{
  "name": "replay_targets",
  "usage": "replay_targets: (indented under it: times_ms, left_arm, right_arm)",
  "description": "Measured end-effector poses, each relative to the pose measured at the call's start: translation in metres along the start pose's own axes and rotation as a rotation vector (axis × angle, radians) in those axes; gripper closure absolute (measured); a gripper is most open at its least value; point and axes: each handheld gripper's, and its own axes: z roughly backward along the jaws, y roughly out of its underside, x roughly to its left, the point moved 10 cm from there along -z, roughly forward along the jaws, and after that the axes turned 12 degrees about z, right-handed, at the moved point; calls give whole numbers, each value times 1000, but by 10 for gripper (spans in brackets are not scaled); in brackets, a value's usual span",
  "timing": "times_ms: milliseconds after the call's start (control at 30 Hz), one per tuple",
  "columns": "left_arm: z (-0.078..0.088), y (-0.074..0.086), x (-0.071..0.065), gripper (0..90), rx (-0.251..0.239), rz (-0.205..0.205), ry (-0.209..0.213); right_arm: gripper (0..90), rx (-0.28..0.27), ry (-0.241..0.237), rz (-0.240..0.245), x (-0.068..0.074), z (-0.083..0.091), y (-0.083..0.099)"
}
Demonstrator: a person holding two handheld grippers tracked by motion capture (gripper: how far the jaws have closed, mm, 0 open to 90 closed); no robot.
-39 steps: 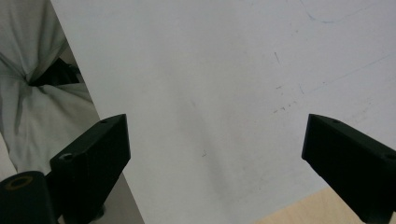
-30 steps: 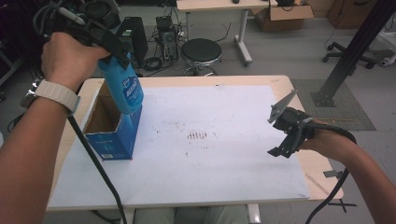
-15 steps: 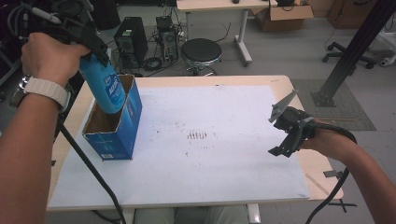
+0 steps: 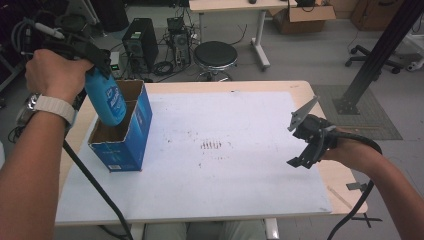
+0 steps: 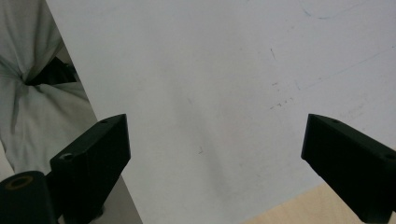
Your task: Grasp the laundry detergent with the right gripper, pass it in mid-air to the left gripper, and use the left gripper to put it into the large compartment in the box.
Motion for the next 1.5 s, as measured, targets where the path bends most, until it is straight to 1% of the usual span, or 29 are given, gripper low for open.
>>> replay_targets:
  times_ms: [233,367,400,500,633,833,900,1067,1167,1500]
  left_arm:
    - [-20,8,7,381,3,2,1]
    - [-37,15,11,382,10,0,2]
    - [-41,16,11,381,8,-4,3]
    - [-54,22,12,381,23,-13,7]
    - [-68,27,13,382,25,-11,13]
    - [-91,35,12,382,33,-25,9]
    - [-100,38,12,382,37,-23,9]
    - [-115,45,14,382,44,-35,10]
    - [-124,50,13,382,49,-41,2]
    - [-148,61,11,382,71,-48,5]
  right_arm:
    - [78,0,-2,-10,1,-2,5]
    - [78,8,-10,-15,2,-5,8]
    - [78,8,-10,-15,2,-5,9]
    - [77,10,-13,-13,3,-7,10]
    - [78,11,-15,-24,3,-8,11]
    - [79,16,-22,-24,4,-11,13]
    - [80,15,-22,-27,4,-12,14]
    - [80,18,-24,-34,4,-13,16]
    - [81,17,-25,-37,4,-13,17]
    - [81,20,-32,-40,5,-16,15]
